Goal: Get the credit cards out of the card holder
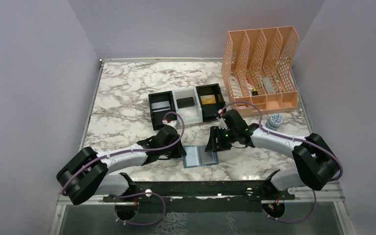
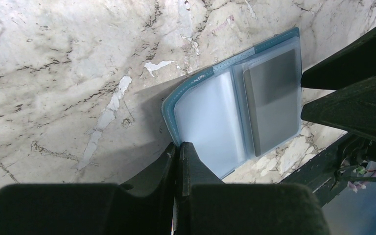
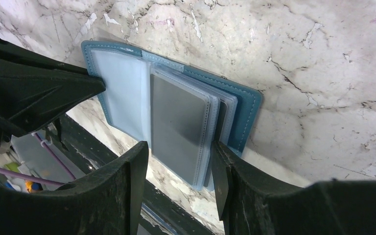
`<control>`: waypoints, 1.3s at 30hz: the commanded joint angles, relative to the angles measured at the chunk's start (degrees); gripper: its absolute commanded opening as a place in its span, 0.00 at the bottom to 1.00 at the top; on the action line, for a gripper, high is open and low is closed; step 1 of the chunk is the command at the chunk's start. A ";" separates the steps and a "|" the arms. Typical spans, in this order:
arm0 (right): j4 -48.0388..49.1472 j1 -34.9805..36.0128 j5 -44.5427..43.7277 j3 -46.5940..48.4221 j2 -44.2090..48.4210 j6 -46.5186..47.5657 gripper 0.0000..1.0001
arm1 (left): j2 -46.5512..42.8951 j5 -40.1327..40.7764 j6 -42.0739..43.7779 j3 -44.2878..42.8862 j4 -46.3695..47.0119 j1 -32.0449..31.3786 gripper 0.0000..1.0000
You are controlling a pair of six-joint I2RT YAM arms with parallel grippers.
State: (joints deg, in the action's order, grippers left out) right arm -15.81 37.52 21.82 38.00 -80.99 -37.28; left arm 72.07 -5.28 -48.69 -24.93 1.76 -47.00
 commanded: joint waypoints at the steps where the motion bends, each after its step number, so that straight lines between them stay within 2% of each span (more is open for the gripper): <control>1: 0.09 0.28 -0.53 0.38 0.48 0.65 0.50 | 0.62 0.88 0.44 -0.65 0.06 -0.35 0.00; 6: 0.78 0.27 0.44 0.18 -0.43 0.65 0.50 | 0.52 0.97 0.52 -0.69 0.00 -0.35 0.00; 13: -3.84 0.23 -4.92 2.55 4.58 1.09 0.50 | 0.06 1.10 0.60 -0.82 -0.30 -0.37 0.00; 17: -2.99 0.28 -2.07 2.24 5.34 1.15 0.50 | 0.00 1.24 0.52 -0.74 -0.44 -0.37 0.00; 21: 1.86 0.27 2.34 0.20 3.44 -0.20 0.50 | 0.06 1.14 0.68 -0.80 -0.44 -0.37 0.00; 29: 3.24 0.28 1.97 -0.85 -2.59 0.18 0.50 | 0.39 0.99 0.83 -1.07 -0.44 -0.35 0.00; 39: 3.84 0.27 3.25 -0.76 -1.75 0.24 0.50 | 1.14 0.79 0.96 -1.70 -0.35 -0.37 0.00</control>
State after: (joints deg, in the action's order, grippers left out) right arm -13.69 37.45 23.75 37.85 -82.72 -37.26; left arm 72.31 -5.13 -48.64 -25.04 1.65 -47.00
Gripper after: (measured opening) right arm 0.498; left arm 0.070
